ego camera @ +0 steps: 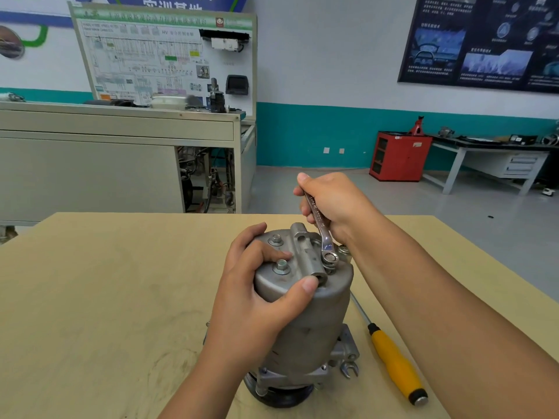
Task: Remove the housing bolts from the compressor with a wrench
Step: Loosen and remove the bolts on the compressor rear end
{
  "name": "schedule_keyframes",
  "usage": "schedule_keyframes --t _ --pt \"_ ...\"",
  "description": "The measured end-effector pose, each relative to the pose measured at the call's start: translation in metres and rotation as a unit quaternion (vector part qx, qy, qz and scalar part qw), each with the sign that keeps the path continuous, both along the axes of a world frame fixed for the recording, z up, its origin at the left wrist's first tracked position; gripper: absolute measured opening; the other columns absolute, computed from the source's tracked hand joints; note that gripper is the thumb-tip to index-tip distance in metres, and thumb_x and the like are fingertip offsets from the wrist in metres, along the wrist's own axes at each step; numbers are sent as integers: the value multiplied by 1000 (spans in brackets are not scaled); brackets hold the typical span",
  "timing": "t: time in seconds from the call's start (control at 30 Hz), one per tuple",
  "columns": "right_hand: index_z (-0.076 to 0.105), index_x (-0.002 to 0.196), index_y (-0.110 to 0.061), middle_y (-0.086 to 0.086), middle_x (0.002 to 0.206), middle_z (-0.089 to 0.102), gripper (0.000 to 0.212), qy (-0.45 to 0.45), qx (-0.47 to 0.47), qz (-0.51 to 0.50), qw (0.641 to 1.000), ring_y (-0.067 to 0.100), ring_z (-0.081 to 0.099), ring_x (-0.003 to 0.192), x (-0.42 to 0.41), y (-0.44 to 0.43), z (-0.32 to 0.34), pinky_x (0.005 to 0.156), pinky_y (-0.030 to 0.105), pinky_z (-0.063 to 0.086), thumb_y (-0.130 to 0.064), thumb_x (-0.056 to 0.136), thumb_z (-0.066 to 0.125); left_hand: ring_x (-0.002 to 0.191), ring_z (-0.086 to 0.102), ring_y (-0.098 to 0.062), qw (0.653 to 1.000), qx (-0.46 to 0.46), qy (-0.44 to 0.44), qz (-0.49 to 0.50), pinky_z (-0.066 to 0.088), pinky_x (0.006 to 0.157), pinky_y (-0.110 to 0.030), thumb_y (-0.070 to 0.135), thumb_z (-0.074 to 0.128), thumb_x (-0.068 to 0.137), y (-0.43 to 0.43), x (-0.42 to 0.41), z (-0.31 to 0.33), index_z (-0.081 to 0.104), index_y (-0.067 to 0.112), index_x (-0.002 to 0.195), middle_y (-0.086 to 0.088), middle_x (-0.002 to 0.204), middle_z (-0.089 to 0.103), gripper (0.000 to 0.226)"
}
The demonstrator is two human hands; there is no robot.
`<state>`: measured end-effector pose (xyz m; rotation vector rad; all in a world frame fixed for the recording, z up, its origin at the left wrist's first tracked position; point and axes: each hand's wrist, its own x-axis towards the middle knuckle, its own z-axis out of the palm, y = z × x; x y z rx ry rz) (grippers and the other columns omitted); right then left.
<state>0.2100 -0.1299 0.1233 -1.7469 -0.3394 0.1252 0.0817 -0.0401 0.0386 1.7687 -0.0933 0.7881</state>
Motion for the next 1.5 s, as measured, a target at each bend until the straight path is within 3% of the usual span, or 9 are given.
schedule_keyframes --t 0.1,0.3,0.43,0.53,0.77,1.03,1.23,1.37,1.5 --pt "53 73 -10 -6 34 43 33 87 88 -1 992 3 33 23 9 -5 11 28 13 26 -23 101 43 124 41 9 1000 1 6 -11 35 89 -4 57 65 55 1 -1 0 60 30 81 27 130 43 38" --pt "41 75 -15 -3 38 50 25 116 206 -43 971 4 27 25 15 -22 26 30 12 20 -15 100 36 125 41 7 999 10 8 -39 35 87 -4 57 67 56 -2 -1 1 58 32 87 32 128 41 41" --pt "40 72 -16 0 45 57 31 139 372 -28 917 6 49 33 -15 -49 13 32 13 33 -22 102 36 124 43 8 999 4 -4 -39 32 87 -2 55 67 55 -2 0 0 59 34 87 23 132 43 39" --pt "48 73 -13 2 54 63 35 38 429 -46 901 11 62 47 -52 -69 -1 43 15 46 -32 101 37 124 43 9 999 4 -11 -36 31 87 -1 54 67 56 -3 0 -2 59 34 88 23 131 44 39" --pt "66 64 -16 6 69 70 52 -237 365 -94 895 25 68 55 -116 -74 -48 51 24 53 -56 86 41 121 46 9 999 -2 -21 -27 32 88 -1 52 67 57 -6 0 -2 60 31 81 16 132 47 33" --pt "60 66 -11 1 75 72 55 -345 331 -119 870 23 70 60 -130 -71 -64 54 26 55 -58 88 44 120 46 9 1000 1 -12 -23 32 89 -2 53 65 57 -7 0 0 60 28 81 14 132 48 36" --pt "68 75 -23 -7 77 72 48 -415 269 -133 859 19 72 79 -135 -71 -76 57 28 54 -54 95 37 120 45 8 1000 5 -12 -20 32 90 -3 54 64 58 -7 0 0 59 26 81 11 132 48 37" --pt "63 66 -14 1 70 71 56 -382 291 -150 864 25 71 73 -133 -71 -79 59 30 54 -57 93 39 122 45 6 1000 5 -11 -21 32 92 -4 54 64 58 -7 0 0 59 28 81 10 132 48 35" --pt "53 64 -21 11 57 68 46 -163 412 -198 874 25 61 46 -101 -83 -64 48 22 48 -46 98 36 122 45 7 1000 -1 -7 -28 32 91 -3 53 64 57 -6 0 0 59 31 81 13 133 48 33"
